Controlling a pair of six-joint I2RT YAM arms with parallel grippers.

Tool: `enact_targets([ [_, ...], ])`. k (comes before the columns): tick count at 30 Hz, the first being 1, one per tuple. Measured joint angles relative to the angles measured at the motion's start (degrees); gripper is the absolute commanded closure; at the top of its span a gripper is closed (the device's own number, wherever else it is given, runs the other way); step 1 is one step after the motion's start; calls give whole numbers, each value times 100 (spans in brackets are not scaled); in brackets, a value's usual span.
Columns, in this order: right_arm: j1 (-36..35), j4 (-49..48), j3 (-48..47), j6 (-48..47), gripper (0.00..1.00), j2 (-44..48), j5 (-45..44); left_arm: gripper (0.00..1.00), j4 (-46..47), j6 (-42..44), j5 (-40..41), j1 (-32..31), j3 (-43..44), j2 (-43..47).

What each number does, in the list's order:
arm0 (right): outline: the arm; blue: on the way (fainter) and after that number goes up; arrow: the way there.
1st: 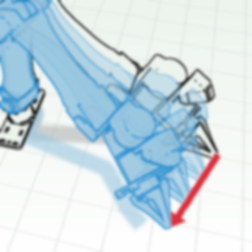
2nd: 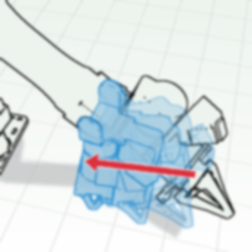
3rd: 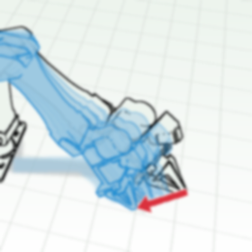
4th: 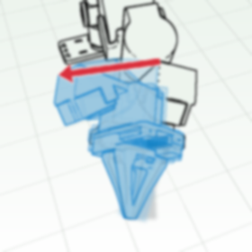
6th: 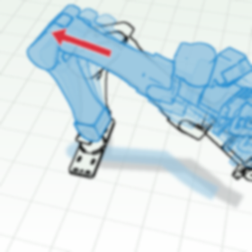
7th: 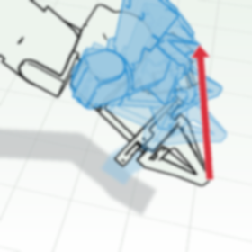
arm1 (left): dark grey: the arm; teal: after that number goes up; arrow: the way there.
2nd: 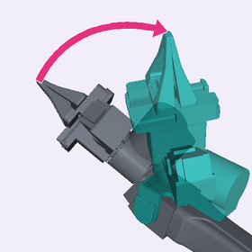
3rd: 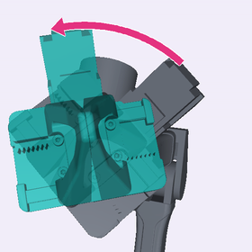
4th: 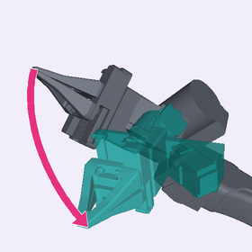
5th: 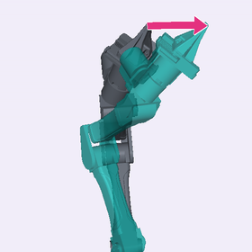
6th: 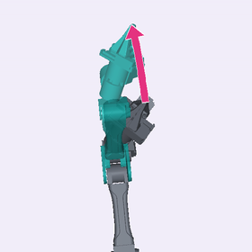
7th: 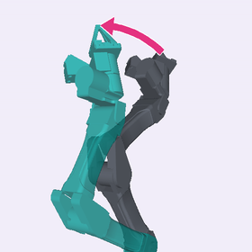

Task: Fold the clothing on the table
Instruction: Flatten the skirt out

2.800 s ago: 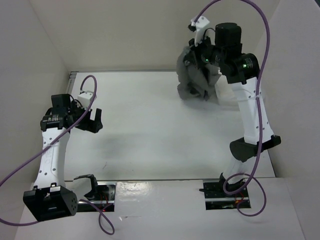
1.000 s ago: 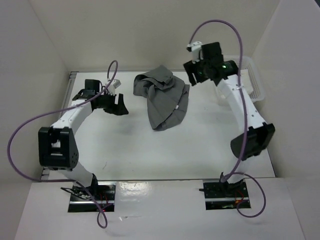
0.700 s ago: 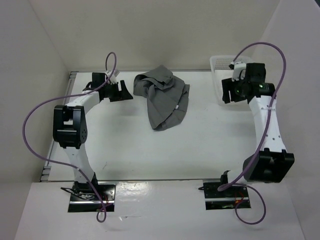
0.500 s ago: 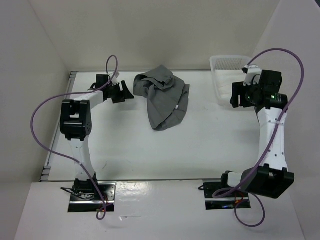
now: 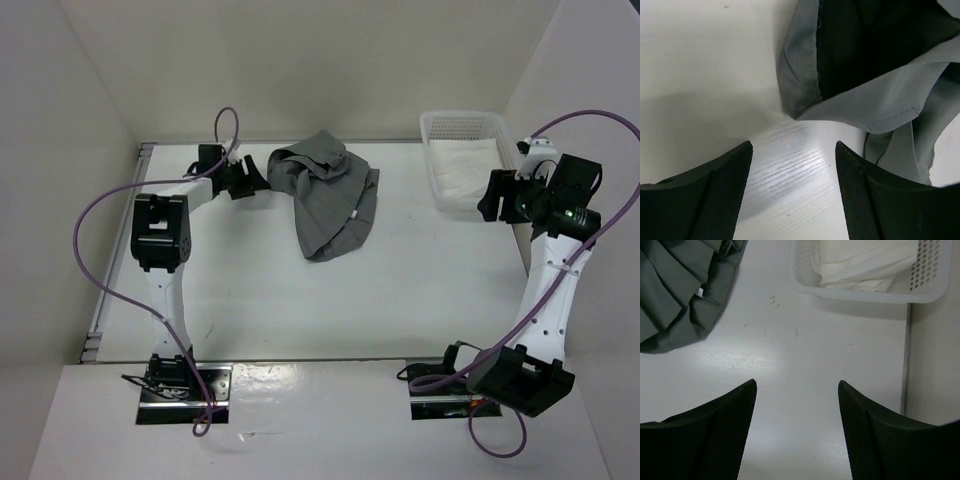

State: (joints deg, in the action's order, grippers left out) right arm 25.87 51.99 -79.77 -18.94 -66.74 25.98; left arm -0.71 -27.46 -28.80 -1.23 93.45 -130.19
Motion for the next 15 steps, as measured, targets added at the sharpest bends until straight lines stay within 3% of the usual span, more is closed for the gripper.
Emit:
enact_targets([
  [9, 420, 35, 0, 0, 29, 31, 385, 28, 129, 7, -122, -85, 385, -317],
  [15, 514, 107, 0, 7, 29, 31, 529, 37, 236, -2, -273, -186, 431, -407],
])
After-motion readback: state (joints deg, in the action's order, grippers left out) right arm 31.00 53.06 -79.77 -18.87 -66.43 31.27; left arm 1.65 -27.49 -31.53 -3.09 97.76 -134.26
